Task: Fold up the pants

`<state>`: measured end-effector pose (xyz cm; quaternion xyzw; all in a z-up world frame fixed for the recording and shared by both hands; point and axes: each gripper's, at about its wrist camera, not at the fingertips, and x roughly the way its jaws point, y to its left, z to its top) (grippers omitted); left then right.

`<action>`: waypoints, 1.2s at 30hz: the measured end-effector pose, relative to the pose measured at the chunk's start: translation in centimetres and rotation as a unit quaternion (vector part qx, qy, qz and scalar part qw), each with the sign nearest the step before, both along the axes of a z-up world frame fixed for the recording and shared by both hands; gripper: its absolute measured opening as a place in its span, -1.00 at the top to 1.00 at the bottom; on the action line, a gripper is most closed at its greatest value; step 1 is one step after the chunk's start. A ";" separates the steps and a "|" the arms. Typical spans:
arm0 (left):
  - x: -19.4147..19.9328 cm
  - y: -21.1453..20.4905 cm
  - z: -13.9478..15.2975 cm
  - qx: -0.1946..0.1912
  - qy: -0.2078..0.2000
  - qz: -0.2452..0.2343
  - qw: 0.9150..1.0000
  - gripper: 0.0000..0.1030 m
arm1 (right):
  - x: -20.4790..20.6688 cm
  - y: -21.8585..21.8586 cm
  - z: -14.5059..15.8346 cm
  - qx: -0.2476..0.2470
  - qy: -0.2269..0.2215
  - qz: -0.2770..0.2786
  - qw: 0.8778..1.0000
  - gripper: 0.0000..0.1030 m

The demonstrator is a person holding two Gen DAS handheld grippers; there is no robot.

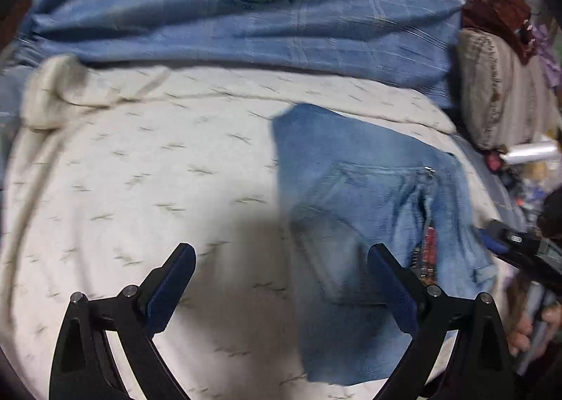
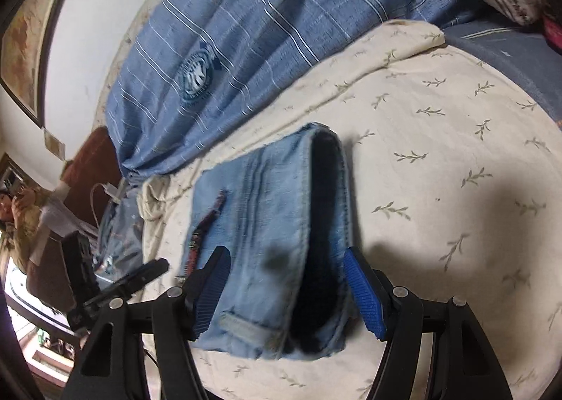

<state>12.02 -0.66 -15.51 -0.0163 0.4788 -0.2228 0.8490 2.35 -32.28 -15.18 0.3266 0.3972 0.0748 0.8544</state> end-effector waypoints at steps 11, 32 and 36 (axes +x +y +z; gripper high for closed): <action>2.7 -1.4 -2.9 -0.107 0.078 -0.049 0.990 -0.91 | 2.8 -0.9 -3.7 0.130 0.047 0.052 0.989 -0.40; 2.2 -5.2 -2.2 -0.108 0.058 -0.086 0.989 -0.42 | 2.9 4.3 -1.8 0.001 0.002 0.075 0.997 -0.01; 2.7 -5.2 -2.8 -0.098 0.081 -0.065 0.990 -0.69 | 3.5 3.8 -3.1 0.023 0.023 0.071 0.997 0.01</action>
